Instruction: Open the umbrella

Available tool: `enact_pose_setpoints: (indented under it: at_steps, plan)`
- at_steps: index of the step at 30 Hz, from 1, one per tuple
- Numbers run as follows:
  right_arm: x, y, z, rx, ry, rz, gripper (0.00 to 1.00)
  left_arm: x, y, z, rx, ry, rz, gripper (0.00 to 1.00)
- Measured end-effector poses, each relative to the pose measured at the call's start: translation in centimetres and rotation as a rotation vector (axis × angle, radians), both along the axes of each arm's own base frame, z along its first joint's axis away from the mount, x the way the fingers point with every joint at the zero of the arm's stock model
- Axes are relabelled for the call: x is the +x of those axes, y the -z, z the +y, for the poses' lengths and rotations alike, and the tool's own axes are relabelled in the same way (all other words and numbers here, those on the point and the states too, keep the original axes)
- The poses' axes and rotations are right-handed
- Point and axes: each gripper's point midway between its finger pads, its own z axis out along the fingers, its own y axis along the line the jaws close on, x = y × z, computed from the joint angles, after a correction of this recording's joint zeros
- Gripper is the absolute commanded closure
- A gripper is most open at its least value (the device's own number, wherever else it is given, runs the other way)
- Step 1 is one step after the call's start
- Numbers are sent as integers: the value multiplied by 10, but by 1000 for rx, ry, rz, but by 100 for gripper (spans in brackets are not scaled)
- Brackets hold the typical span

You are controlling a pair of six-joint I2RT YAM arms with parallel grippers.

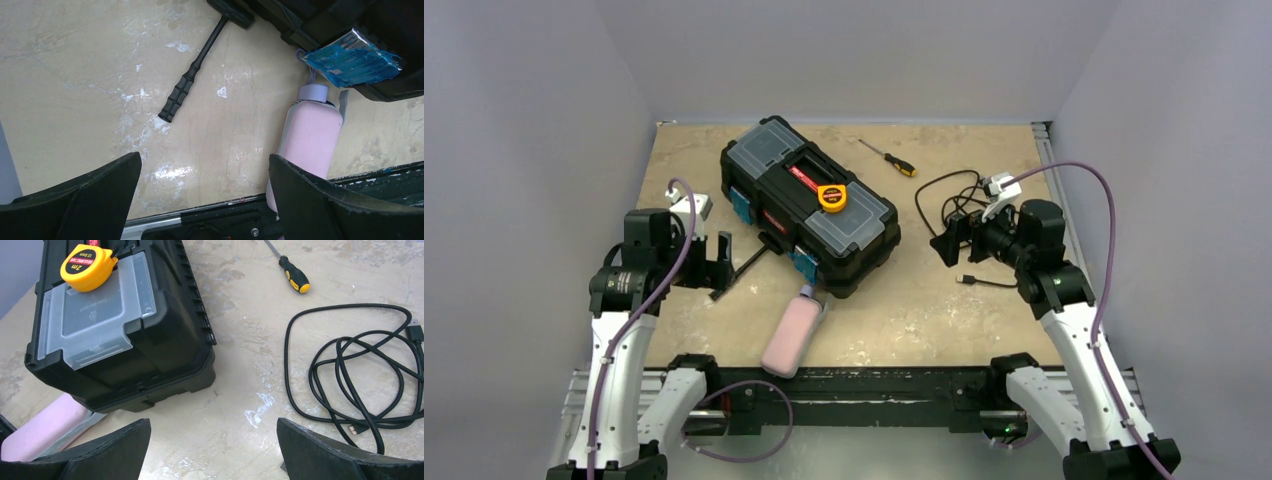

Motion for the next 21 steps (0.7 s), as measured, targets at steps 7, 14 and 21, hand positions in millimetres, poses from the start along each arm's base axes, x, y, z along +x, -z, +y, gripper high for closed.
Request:
enact_pose_setpoints:
  at_steps: [7, 14, 21]
  plan:
    - [-1, -3, 0, -2, -1, -12, 1, -1, -4, 0, 12, 18, -20, 0]
    - [-1, -2, -1, -8, -6, -15, 2, -2, -7, -9, -9, 94, -32, 0]
    - [-1, 18, 15, 43, -73, 45, 7, -8, 10, -46, -117, 267, -39, 0]
